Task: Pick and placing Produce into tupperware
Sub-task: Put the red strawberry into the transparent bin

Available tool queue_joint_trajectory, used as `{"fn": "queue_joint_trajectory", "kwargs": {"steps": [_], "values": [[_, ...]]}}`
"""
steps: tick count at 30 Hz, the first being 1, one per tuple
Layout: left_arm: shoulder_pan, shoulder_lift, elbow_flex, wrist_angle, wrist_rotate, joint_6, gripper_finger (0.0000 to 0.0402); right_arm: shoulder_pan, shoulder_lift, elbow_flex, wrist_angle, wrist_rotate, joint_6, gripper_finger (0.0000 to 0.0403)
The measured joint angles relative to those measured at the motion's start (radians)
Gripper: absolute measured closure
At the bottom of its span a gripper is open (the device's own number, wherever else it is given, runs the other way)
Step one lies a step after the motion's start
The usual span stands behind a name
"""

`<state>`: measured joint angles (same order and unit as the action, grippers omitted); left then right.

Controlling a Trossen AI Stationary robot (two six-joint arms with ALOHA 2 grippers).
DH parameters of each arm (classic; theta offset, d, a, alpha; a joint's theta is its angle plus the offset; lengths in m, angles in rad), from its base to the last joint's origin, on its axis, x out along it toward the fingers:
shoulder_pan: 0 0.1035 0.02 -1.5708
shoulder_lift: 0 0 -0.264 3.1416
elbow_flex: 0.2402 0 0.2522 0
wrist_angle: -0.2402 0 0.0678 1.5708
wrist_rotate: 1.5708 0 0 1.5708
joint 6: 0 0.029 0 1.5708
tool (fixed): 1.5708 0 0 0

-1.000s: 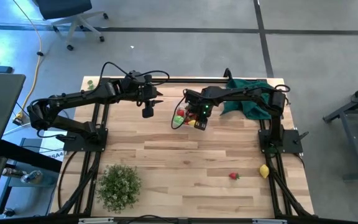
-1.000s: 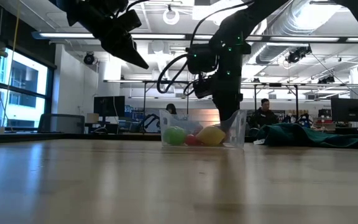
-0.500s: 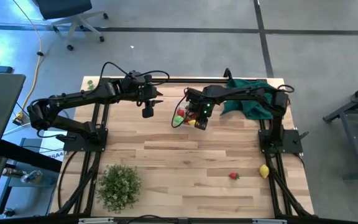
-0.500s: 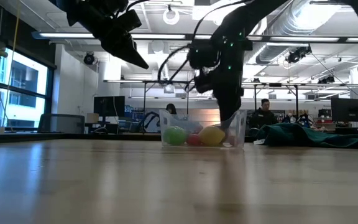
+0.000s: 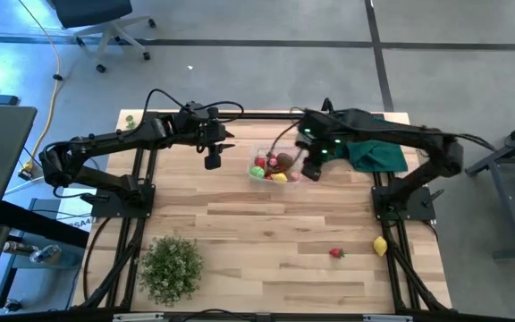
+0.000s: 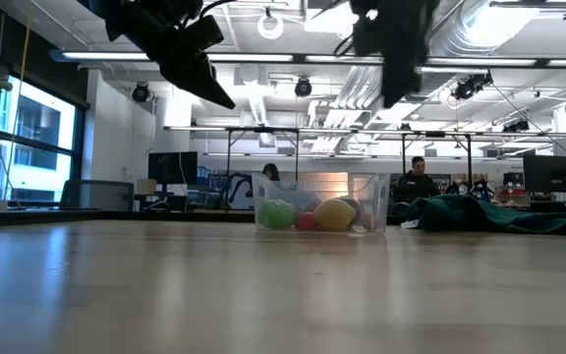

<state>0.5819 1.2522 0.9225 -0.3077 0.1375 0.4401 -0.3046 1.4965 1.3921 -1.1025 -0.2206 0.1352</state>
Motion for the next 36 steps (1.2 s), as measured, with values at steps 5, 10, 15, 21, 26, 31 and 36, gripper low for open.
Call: {"fn": "queue_joint_trajectory", "kwargs": {"steps": [5, 10, 15, 21, 26, 31, 36], "values": [[0.0, 0.0, 0.0, 0.001, 0.0, 0.0, 0.0277, 0.067, -0.146, 0.0, -0.148, 0.079, 0.181, 0.026], [0.0, 0.0, 0.0, 0.0, 0.0, 0.0, 0.0277, 0.175, -0.25, 0.001, -0.398, 0.18, 0.467, 0.026], [0.0, 0.0, 0.0, 0.0, 0.0, 0.0, 0.0277, 0.338, -0.317, -0.032, -0.461, 0.188, 0.743, 0.026], [0.0, 0.0, 0.0, 0.001, 0.0, 0.0, 0.0277, 0.509, -0.384, -0.206, -0.441, 0.146, 0.903, 0.026], [0.0, 0.0, 0.0, 0.002, -0.002, 0.0, 0.0277, 0.601, -0.393, -0.37, -0.271, 0.036, 0.939, 0.026], [0.0, 0.0, 0.0, 0.002, -0.008, 0.0, 0.0277, 0.661, -0.391, -0.502, 0.025, -0.03, 0.888, 0.026], [0.0, 0.0, 0.0, 0.002, -0.008, 0.0, 0.0277, 0.699, -0.391, -0.61, 0.271, -0.038, 0.827, 0.026]]}}
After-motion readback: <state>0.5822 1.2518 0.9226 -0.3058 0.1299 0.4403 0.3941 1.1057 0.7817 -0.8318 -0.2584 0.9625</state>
